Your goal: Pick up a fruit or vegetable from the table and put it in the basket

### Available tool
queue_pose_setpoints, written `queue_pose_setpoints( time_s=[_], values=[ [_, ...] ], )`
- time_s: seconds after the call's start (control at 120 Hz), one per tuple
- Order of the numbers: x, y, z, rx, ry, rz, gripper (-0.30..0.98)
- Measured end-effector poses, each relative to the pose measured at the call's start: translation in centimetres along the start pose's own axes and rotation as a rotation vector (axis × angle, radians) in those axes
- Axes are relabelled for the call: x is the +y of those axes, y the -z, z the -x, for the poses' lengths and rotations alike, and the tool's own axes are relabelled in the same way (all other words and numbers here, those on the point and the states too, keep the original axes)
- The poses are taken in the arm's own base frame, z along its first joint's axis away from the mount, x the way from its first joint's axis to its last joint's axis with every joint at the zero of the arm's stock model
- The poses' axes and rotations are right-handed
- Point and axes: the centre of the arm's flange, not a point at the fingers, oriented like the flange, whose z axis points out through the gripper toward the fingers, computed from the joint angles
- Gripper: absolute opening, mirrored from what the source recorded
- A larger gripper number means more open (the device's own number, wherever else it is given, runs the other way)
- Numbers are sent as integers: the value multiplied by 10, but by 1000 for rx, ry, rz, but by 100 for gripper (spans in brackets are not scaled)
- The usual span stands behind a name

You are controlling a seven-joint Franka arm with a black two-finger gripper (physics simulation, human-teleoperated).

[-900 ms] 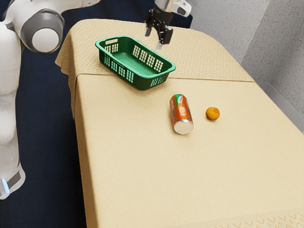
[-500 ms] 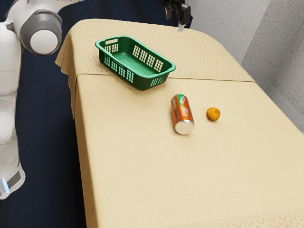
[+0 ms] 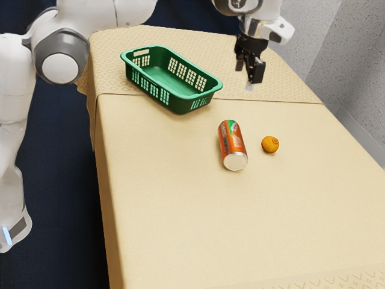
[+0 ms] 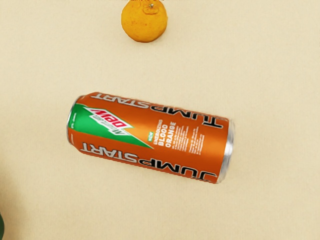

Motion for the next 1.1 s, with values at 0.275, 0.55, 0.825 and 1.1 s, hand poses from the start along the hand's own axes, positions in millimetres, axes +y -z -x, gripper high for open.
queue_pose_setpoints(
  time_s=[0.275,0.55,0.825,1.1],
  values=[
    [-56,-128,-95,117,-156,104,68],
    [-66,-197,-117,149,-297,198,69],
    [-45,-231,-120,131,-410,251,69],
    [-50,-248,-118,114,-455,271,69]
  ],
)
